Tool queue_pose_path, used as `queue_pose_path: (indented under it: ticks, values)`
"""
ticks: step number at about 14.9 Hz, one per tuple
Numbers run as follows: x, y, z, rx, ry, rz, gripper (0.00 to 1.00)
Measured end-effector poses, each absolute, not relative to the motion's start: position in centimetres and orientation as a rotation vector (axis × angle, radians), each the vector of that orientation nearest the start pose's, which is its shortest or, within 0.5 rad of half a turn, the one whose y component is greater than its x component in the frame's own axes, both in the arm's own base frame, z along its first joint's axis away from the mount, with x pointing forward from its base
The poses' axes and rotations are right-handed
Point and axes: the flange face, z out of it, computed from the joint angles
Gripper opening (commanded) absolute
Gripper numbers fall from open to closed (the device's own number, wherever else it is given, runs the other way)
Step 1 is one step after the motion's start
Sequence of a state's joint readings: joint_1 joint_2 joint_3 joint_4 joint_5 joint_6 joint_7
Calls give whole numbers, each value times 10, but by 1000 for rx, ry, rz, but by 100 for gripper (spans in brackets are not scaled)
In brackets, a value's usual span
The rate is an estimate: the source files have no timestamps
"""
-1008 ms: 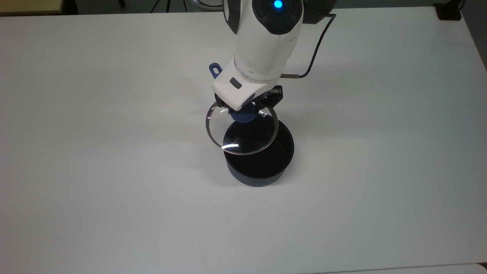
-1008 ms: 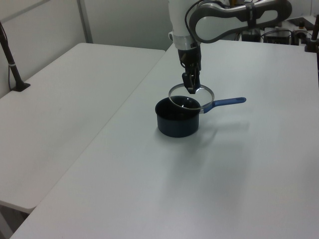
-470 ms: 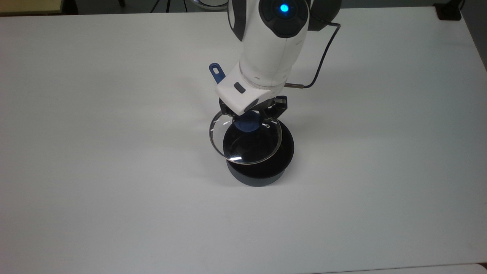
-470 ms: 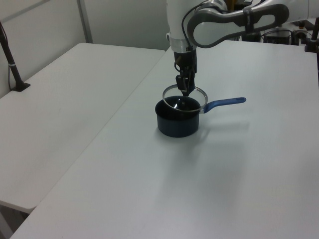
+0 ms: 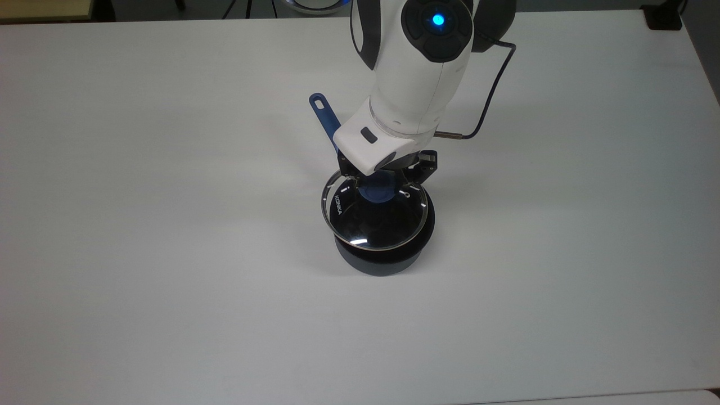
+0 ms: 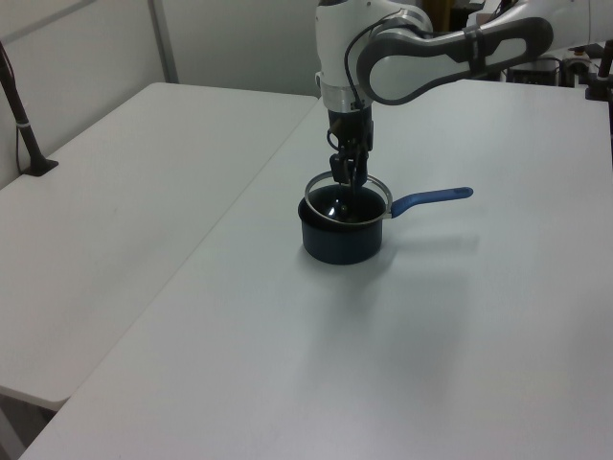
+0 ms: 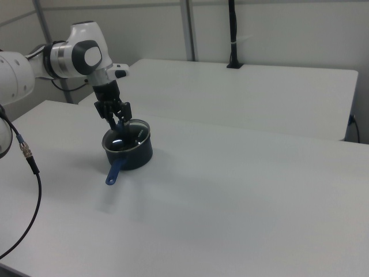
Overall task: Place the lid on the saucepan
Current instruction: 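Lower the lid onto the saucepan rim and align it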
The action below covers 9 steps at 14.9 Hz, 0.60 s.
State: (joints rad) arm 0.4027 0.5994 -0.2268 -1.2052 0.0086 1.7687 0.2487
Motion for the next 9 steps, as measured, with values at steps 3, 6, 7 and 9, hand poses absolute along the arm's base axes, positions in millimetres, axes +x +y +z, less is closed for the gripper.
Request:
queue_pose_path:
  ticks: [3, 6, 7, 9]
  values:
    - [703, 168, 435, -3257, 76, -12, 34]
    - [703, 171, 435, -3245, 77, -11, 35]
    - [703, 173, 434, -3243, 74, -9, 35]
    - [702, 180, 430, -3238, 70, 1, 35]
